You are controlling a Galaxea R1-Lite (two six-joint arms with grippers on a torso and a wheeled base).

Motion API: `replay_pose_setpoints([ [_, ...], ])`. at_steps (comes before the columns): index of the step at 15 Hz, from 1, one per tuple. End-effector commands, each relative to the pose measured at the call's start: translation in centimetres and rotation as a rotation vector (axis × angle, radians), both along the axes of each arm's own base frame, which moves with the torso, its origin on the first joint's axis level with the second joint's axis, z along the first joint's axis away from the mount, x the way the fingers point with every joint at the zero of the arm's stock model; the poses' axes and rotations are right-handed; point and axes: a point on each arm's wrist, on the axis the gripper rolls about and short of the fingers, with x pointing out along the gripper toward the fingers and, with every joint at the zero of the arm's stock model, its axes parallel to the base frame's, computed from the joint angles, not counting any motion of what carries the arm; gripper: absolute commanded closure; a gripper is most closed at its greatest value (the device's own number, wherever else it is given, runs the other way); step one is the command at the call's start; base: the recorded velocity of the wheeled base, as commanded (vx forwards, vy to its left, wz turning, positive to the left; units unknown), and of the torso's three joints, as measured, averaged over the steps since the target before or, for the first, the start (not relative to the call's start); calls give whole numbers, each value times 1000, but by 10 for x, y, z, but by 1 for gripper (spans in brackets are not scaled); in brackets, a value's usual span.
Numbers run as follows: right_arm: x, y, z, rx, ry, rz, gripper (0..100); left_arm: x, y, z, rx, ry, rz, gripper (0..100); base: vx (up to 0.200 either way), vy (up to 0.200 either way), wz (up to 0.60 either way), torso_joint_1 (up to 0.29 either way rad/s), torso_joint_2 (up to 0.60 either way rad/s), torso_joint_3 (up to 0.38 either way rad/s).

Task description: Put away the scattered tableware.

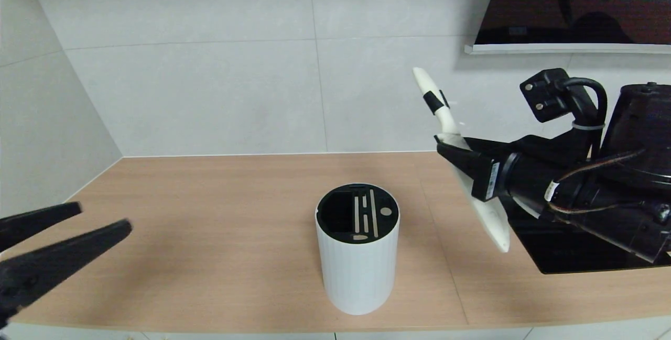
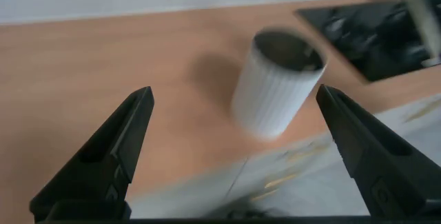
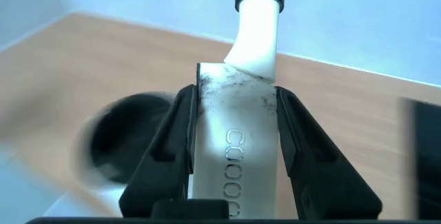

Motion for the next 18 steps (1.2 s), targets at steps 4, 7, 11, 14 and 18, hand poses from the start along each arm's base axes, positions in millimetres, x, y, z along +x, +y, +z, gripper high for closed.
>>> replay_pose_setpoints([
  [4,-19,38,-14,-33,40,145,100,83,-82,-3,-230,174,-311,0,0,0,0,0,0,0],
  [7,-16,56,-24,-26,71,164,100,107,-109,-13,-417,208,-352,0,0,0,0,0,0,0],
  [11,-34,72,-24,0,93,218,100,121,-124,-22,-526,277,-366,0,0,0,0,0,0,0],
  [14,-34,79,-30,0,109,226,100,129,-136,-31,-558,290,-376,0,0,0,0,0,0,0],
  [18,-29,89,-35,44,109,228,100,138,-147,-43,-583,304,-345,0,0,0,0,0,0,0],
])
